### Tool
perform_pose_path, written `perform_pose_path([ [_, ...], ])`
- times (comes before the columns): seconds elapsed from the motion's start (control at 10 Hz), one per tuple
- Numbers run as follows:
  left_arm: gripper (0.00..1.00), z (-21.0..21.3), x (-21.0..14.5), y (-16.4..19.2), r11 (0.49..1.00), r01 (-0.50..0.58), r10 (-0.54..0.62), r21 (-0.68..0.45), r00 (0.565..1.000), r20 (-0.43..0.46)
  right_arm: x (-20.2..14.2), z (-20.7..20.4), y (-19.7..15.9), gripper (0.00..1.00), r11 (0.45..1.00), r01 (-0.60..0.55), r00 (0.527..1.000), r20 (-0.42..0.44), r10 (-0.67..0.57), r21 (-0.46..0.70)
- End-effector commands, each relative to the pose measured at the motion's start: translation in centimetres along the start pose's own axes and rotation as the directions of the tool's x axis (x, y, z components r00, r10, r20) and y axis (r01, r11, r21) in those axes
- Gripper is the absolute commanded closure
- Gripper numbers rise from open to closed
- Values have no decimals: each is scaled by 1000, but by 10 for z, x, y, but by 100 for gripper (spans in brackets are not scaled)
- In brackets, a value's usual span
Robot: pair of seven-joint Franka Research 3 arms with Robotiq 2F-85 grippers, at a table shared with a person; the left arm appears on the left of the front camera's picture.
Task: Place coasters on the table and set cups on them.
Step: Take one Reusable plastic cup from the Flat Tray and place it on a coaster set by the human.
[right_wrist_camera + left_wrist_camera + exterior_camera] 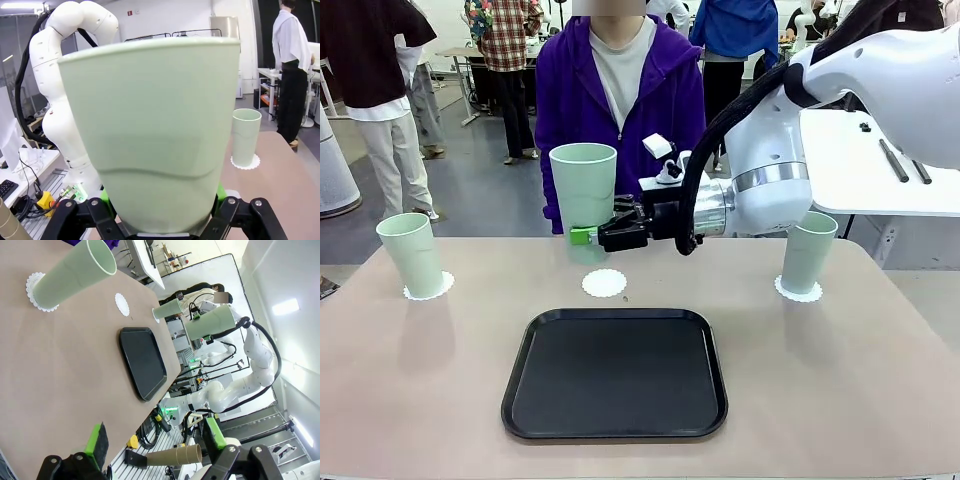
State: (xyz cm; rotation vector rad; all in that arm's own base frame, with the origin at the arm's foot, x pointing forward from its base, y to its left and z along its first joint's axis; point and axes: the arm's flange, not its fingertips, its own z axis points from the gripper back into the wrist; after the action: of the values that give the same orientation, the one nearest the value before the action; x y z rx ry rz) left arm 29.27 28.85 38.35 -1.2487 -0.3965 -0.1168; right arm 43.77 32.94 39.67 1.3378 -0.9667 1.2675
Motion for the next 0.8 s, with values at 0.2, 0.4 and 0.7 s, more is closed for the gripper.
perform_pose_path([
  [0.2, 0, 2, -1, -2, 1000, 5, -5, -1, 1000, 8, -10, 7, -30, 19, 1000, -22, 1000, 13, 22, -6],
  [0.4, 0, 2, -1, -2, 1000, 5, -5, -1, 1000, 8, -27, 18, -81, 19, 1000, -26, 1000, 15, 26, 16],
  [0.7, 0, 2, -1, -2, 1000, 5, -5, -1, 1000, 8, -58, 27, -152, 19, 1000, -22, 999, 23, 22, -8],
])
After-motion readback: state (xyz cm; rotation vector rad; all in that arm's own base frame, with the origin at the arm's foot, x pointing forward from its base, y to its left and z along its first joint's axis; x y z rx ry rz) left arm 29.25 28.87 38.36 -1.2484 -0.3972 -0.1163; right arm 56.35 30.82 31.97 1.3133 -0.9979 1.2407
